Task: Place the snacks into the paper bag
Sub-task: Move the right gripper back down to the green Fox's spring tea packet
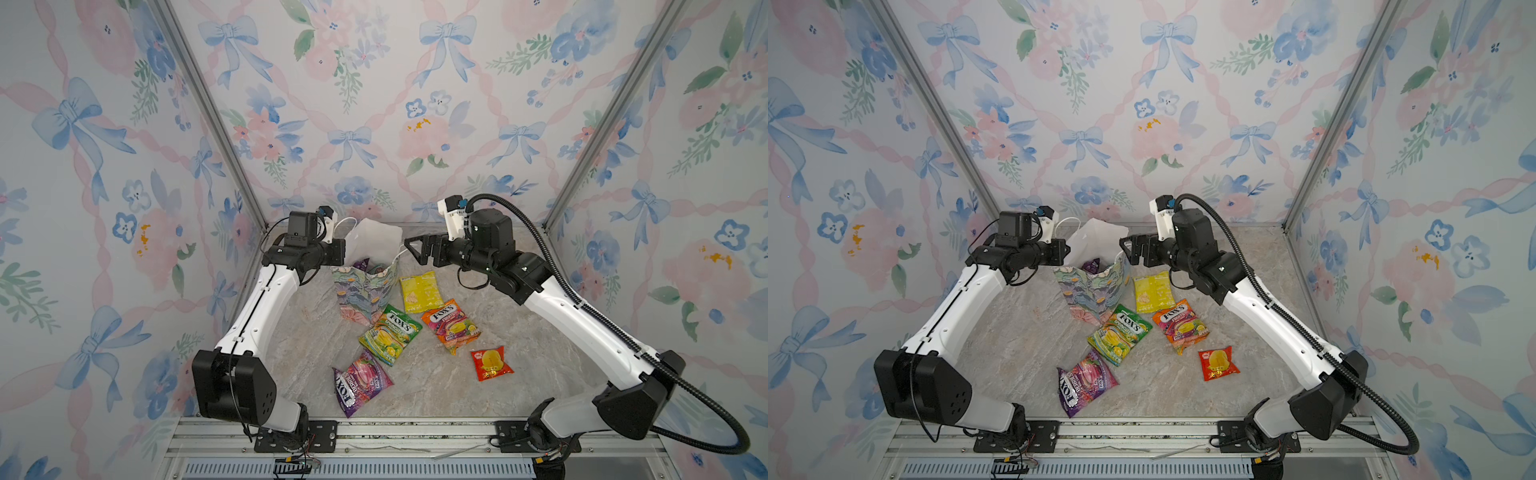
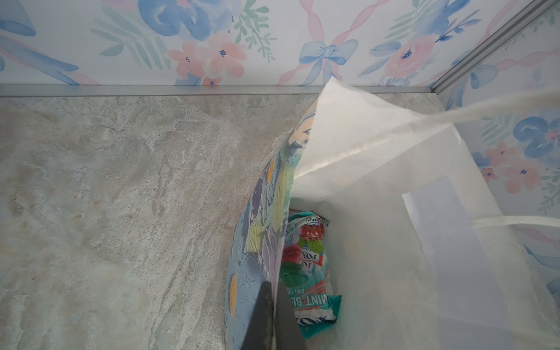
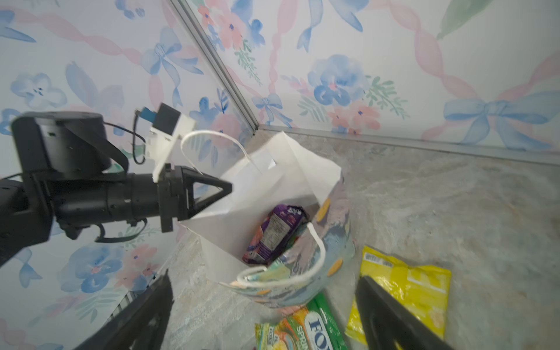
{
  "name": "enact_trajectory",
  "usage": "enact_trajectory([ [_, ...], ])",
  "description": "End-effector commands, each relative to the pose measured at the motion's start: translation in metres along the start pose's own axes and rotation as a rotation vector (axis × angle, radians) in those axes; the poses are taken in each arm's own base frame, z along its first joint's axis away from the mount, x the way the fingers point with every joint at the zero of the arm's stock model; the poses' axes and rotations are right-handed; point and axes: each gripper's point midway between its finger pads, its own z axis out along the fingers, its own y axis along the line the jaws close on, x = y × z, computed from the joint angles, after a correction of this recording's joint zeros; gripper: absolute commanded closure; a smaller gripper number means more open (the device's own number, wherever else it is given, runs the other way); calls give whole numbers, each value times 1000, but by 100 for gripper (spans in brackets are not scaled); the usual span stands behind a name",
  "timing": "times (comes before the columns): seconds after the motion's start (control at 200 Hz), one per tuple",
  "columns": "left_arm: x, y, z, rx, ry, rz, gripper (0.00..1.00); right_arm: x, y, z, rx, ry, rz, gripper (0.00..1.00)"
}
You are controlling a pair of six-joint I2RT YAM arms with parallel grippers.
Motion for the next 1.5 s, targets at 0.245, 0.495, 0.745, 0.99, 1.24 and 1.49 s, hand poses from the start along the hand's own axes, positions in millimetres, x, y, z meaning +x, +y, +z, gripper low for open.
enact_trajectory([
  [0.245, 14, 6, 6, -12, 48, -1, 100, 137, -51, 4, 144, 205, 277, 3],
  [0.495, 15, 6, 6, -12, 49, -2, 100, 223, -24, 18, 73, 452, 289, 2],
  [0.745, 14, 6, 6, -11, 48, -3, 100, 262, -17, 24, 42, 598, 307, 15],
  [0.99, 15, 6, 7, -11, 50, -2, 100, 281, -22, 44, 46, 603, 418, 20],
  [1.24, 14, 5, 6, -10, 48, -3, 100, 301, -33, 59, 74, 595, 538, 21],
  [1.49, 14, 5, 5, -8, 45, -1, 100, 315, -49, 65, 102, 586, 647, 29],
])
